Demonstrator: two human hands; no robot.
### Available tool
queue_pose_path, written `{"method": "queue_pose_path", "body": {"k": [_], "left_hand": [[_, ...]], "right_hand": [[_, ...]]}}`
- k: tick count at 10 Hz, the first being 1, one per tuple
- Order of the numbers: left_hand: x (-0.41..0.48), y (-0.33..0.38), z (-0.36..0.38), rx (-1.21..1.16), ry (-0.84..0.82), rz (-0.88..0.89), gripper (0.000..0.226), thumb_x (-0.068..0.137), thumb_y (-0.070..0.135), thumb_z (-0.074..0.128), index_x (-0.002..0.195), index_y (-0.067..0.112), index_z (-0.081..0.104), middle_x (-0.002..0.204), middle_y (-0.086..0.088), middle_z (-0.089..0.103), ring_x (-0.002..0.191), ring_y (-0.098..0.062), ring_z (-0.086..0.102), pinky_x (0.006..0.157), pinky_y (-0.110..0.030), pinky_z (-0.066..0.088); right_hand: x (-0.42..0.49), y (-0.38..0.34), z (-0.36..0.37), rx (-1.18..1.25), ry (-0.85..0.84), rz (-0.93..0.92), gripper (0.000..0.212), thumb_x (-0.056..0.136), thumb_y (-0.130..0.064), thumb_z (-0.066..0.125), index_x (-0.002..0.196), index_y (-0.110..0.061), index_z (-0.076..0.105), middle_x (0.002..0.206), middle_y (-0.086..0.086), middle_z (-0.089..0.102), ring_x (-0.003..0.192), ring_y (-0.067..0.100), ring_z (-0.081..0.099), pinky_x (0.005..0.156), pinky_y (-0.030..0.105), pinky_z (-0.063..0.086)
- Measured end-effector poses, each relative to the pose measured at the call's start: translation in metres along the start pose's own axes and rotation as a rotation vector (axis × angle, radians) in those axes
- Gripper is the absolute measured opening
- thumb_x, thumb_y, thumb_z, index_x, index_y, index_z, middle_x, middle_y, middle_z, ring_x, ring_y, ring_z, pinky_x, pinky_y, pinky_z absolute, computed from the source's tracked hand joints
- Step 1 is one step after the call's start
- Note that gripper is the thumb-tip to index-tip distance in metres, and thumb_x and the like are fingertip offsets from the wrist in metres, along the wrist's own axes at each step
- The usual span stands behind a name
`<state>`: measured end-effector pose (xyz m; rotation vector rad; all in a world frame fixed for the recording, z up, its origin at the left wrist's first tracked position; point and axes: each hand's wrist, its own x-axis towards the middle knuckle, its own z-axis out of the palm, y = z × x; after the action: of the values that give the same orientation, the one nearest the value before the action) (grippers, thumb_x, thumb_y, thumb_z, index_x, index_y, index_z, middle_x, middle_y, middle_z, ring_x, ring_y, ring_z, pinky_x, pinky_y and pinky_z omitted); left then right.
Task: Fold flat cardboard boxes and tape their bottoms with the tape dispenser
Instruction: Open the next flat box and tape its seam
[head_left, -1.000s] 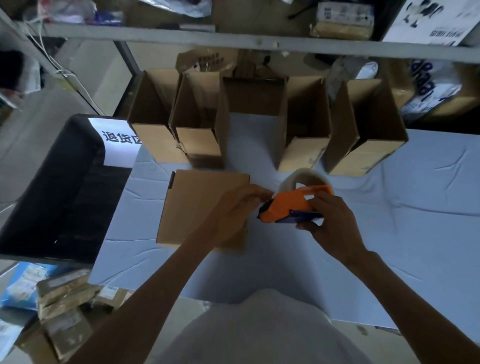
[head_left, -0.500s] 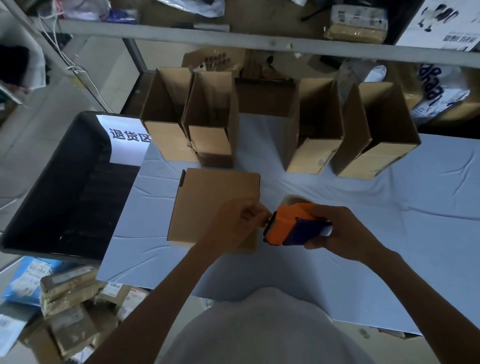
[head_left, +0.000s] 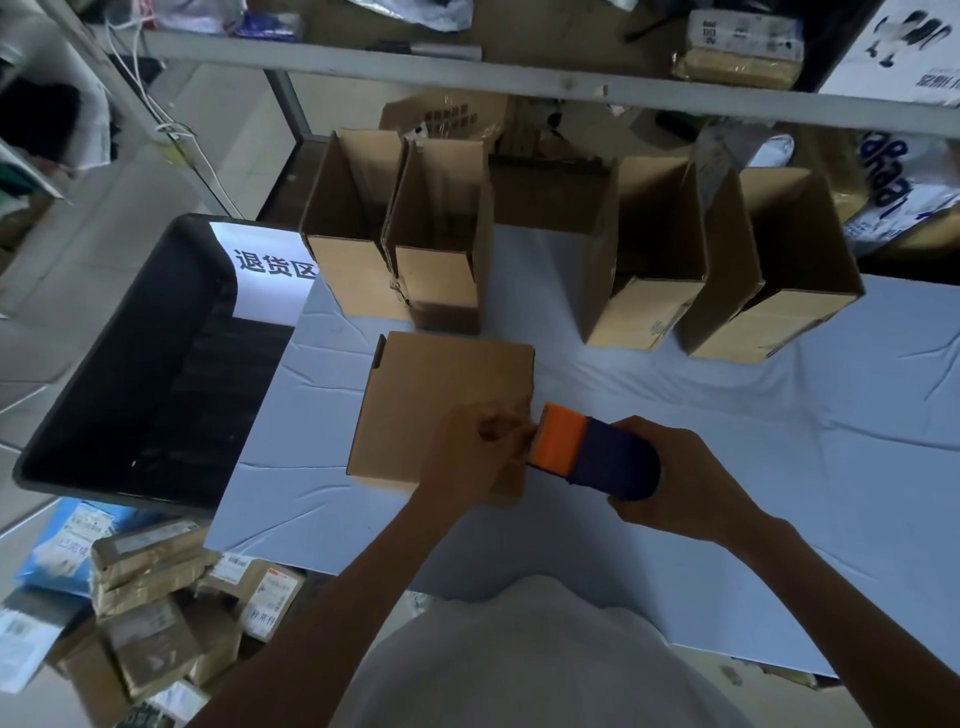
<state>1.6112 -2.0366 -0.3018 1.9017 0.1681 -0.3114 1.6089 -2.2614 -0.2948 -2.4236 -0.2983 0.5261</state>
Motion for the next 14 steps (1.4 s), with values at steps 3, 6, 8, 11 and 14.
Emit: {"method": "queue_pose_path", "body": {"k": [3, 6, 8, 11, 14], "left_hand": [[0.003, -0.006, 0.009, 0.064, -0.106, -0.054, 0.022, 0.091, 0.002, 0.055, 0.076, 0.017, 0.062, 0.065, 0.012, 0.060, 0.056, 0.000, 0.056, 0.060, -0.015, 0.045], [-0.002, -0.012, 0.017, -0.081, -0.026, -0.050, 0.028, 0.088, 0.005, 0.061, 0.069, 0.026, 0.058, 0.068, 0.007, 0.057, 0.056, 0.009, 0.057, 0.057, -0.007, 0.046], [-0.003, -0.010, 0.010, -0.068, -0.016, -0.085, 0.021, 0.084, 0.004, 0.065, 0.076, 0.024, 0.065, 0.067, 0.013, 0.061, 0.056, 0.006, 0.059, 0.059, -0.015, 0.051], [-0.002, -0.003, 0.004, -0.044, 0.004, -0.215, 0.013, 0.087, 0.009, 0.062, 0.078, 0.016, 0.063, 0.066, 0.004, 0.060, 0.058, -0.006, 0.059, 0.053, -0.016, 0.049], [0.003, -0.007, 0.001, 0.072, 0.069, -0.204, 0.032, 0.083, 0.002, 0.060, 0.063, 0.027, 0.058, 0.063, 0.006, 0.061, 0.060, -0.009, 0.061, 0.060, -0.025, 0.052]], "right_hand": [[-0.004, 0.003, -0.001, -0.029, -0.065, 0.037, 0.051, 0.063, -0.007, 0.076, 0.106, -0.027, 0.059, 0.087, -0.013, 0.066, 0.079, 0.006, 0.063, 0.065, 0.013, 0.050], [-0.003, 0.010, -0.002, -0.080, -0.077, 0.016, 0.054, 0.062, -0.011, 0.078, 0.111, -0.027, 0.059, 0.089, -0.014, 0.066, 0.081, 0.007, 0.063, 0.071, 0.020, 0.054], [0.000, 0.011, -0.002, -0.071, -0.077, -0.015, 0.070, 0.059, -0.015, 0.081, 0.120, -0.032, 0.052, 0.092, -0.013, 0.067, 0.083, 0.007, 0.063, 0.072, 0.019, 0.053], [0.006, 0.009, -0.001, -0.089, -0.069, -0.070, 0.063, 0.061, -0.011, 0.080, 0.118, -0.027, 0.059, 0.094, -0.019, 0.063, 0.085, 0.001, 0.060, 0.072, 0.004, 0.043], [0.010, 0.010, -0.004, -0.144, -0.103, -0.128, 0.068, 0.062, -0.022, 0.083, 0.123, -0.029, 0.054, 0.101, -0.018, 0.064, 0.087, 0.002, 0.060, 0.071, 0.002, 0.039]]}}
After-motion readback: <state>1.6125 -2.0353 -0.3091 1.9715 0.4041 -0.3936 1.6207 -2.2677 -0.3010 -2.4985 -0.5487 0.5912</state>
